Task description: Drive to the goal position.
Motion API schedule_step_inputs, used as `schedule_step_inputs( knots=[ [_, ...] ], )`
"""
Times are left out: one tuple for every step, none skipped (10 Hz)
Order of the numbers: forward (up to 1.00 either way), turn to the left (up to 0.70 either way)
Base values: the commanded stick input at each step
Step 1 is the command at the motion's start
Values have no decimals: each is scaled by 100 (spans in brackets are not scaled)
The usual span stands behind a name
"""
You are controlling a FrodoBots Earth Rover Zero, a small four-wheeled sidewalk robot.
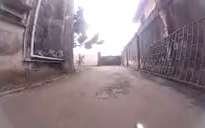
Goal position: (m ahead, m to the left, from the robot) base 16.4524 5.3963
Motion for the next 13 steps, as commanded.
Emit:
schedule_step_inputs(
  knots=[
    [70,0],
    [70,0],
    [70,0],
    [70,0],
    [70,0],
    [70,0],
    [70,0],
    [70,0],
    [70,0],
    [70,0],
    [70,0],
    [70,0],
    [70,0]
  ],
)
